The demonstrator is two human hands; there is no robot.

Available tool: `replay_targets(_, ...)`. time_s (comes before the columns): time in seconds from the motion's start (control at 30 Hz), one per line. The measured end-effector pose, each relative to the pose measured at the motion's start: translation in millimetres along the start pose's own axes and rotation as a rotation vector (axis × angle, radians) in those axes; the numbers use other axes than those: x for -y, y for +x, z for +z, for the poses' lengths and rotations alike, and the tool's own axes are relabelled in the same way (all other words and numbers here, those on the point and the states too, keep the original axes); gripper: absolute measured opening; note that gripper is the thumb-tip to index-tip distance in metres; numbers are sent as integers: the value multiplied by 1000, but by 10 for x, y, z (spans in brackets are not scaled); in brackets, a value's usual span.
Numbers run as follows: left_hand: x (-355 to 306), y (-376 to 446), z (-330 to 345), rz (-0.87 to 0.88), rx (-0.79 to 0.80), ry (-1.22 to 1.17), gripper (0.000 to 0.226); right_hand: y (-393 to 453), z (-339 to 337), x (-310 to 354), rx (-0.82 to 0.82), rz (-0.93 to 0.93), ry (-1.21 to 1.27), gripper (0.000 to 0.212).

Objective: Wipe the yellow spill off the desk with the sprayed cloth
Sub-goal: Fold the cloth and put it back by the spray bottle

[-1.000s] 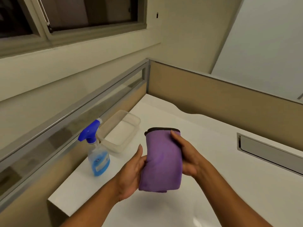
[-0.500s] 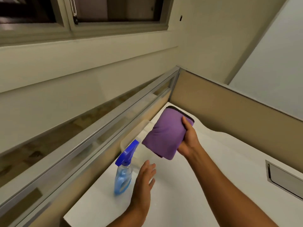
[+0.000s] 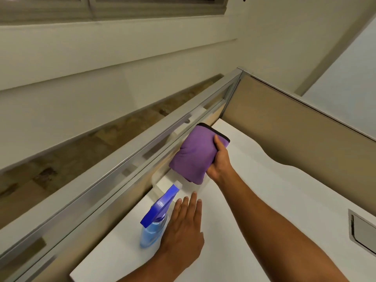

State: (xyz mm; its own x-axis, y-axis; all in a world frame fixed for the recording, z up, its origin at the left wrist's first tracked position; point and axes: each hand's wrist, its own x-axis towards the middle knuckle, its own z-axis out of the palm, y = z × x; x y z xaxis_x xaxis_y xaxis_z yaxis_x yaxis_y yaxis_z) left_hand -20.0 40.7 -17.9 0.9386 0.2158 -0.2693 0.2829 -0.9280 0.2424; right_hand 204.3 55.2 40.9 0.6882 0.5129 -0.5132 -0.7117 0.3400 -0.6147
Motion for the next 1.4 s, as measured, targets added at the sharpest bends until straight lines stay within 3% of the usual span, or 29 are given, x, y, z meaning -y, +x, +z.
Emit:
replay_targets(0.2, 93, 189, 61, -66, -12, -206, 90, 193, -143, -119, -81, -15, -99, 39)
replay_targets(0.4, 125, 184, 126, -42, -49, -170, 92, 260, -127, -73, -55, -48, -262, 32)
replay_targets(0.63, 66, 162, 146, -27, -26, -73, 97, 224, -41, 360, 30, -127, -886, 35)
replay_targets(0.8, 74, 127, 144, -25, 17, -8, 93, 218, 8, 672, -17, -240, -1198, 21)
replay_targets(0.87, 61, 103, 147, -24, 14, 17, 92, 258, -50, 738, -32, -201, -1167, 22)
replay_targets(1.07, 48, 71, 139, -30, 11, 3, 90, 315, -439, 606, -121, -27, -771, 30)
replay_targets(1.23, 48, 36, 51, -35, 48, 38, 90, 274, -506, 562, -59, -16, -787, 69)
replay_targets(1.33, 26, -13, -68, -39, 47, 43, 90, 117, -456, 642, -169, -136, -844, 69)
replay_targets(1.4, 9, -87, -159, -13, -32, 22, 94, -112, -452, 584, -222, -394, -1043, 61)
